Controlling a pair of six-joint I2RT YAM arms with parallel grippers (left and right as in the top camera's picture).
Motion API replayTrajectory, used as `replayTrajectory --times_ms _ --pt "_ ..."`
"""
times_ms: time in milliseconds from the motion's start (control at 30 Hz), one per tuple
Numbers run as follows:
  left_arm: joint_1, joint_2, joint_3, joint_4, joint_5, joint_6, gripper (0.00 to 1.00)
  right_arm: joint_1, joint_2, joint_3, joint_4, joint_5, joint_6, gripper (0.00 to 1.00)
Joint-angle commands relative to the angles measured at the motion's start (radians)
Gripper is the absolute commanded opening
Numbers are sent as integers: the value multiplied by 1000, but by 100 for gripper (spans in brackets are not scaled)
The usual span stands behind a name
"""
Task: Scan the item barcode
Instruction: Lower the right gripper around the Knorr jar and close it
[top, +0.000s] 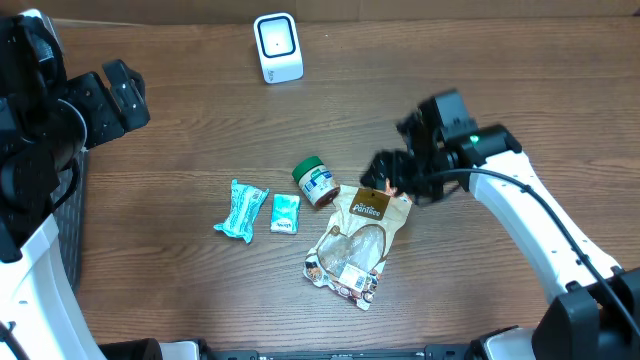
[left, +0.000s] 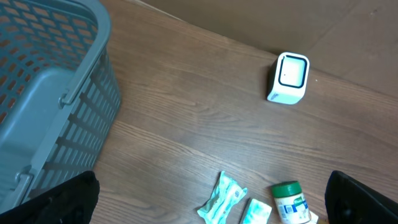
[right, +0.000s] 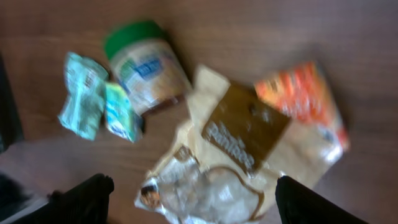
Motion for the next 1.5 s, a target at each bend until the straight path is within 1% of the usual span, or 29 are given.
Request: replayTrajectory --times_ms 0,67,100,133,200,267,400,533,833,1033,1167,1233,1300,1333,1433,1467 --pt "5 3 7 2 -9 -10 100 76 83 223 -68 215 -62 85" --pt "5 3 7 2 -9 -10 99 113 166 358 -140 259 -103 87" --pt "5 3 7 2 -9 -10 100 150 262 492 -206 303 -147 88" --pt "5 3 7 2 -9 -10 100 167 311 555 -233 335 -170 89" --pt "5 3 7 2 -9 -10 100 195 393 647 -267 370 -224 91" --pt "5 3 7 2 -9 -10 100 220 461 701 -281 373 -286 92" --pt "5 3 7 2 -9 -10 100 261 544 710 -254 378 -364 96" --pt "5 3 7 2 -9 -10 100 298 607 708 -208 403 -403 100" --pt "5 3 7 2 -9 -10 100 338 663 701 -164 386 -425 100" --pt "5 3 7 2 -9 -10 100 341 700 699 -142 311 -420 100" --pt "5 3 7 2 -9 -10 99 342 723 698 -130 312 -417 100" --pt "5 3 7 2 -9 -10 99 342 724 693 -117 312 -417 98" --pt "5 3 7 2 -9 -10 100 342 724 692 -104 312 -417 94" --pt "5 3 7 2 -9 -10 100 342 724 692 -97 312 -417 90" --pt "5 3 7 2 -9 -10 100 342 724 692 -89 312 -417 80" --pt "5 3 7 2 -9 -10 100 342 724 692 -86 312 -417 75"
